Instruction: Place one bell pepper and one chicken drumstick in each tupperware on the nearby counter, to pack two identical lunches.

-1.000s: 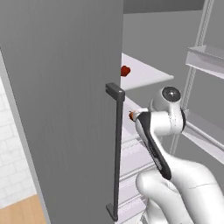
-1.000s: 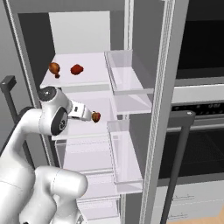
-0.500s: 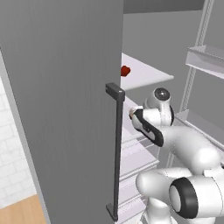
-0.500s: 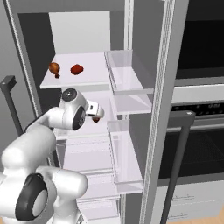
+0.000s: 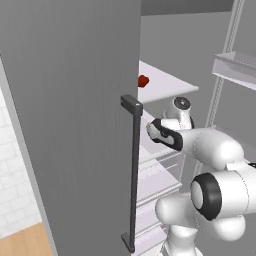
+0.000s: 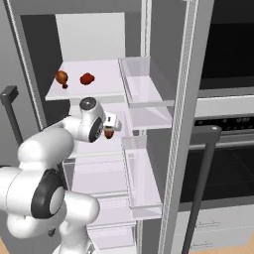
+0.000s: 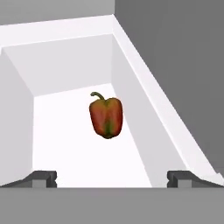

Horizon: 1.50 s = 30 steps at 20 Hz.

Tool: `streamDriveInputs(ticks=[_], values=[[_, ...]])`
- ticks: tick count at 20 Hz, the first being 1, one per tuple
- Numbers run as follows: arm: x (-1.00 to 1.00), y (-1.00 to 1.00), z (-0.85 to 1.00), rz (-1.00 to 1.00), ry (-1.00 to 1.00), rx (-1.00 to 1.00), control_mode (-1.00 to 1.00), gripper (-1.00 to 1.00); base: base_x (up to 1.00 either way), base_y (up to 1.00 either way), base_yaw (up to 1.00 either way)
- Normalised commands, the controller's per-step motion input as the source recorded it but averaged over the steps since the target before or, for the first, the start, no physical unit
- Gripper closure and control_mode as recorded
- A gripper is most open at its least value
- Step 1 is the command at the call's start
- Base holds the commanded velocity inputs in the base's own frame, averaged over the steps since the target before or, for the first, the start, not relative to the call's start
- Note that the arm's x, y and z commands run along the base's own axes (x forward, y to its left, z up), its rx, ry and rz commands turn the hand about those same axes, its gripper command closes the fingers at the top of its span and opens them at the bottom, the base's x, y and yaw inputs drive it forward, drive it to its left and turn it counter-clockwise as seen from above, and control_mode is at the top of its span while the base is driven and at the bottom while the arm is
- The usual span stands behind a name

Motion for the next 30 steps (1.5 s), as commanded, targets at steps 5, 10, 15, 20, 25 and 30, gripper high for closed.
streamDriveInputs(ticks=[5,10,15,20,25,30], values=[[0.5,0.0,-0.35,0.0,0.01,0.0,-1.0,-1.0,0.0,0.0,0.0],[0.56,0.05,-0.22,0.0,0.0,-0.02,-1.0,-1.0,0.0,0.0,0.0],[0.37,0.06,-0.23,0.0,0.01,0.0,-1.0,-1.0,0.0,0.0,0.0],[0.12,0.01,-0.28,0.0,0.03,0.0,-1.0,-1.0,0.0,0.0,0.0],[0.12,0.0,-0.24,0.0,0.01,0.0,-1.0,-1.0,0.0,0.0,0.0],[0.27,0.0,-0.16,0.0,0.0,0.0,-1.0,-1.0,0.0,0.0,0.0]])
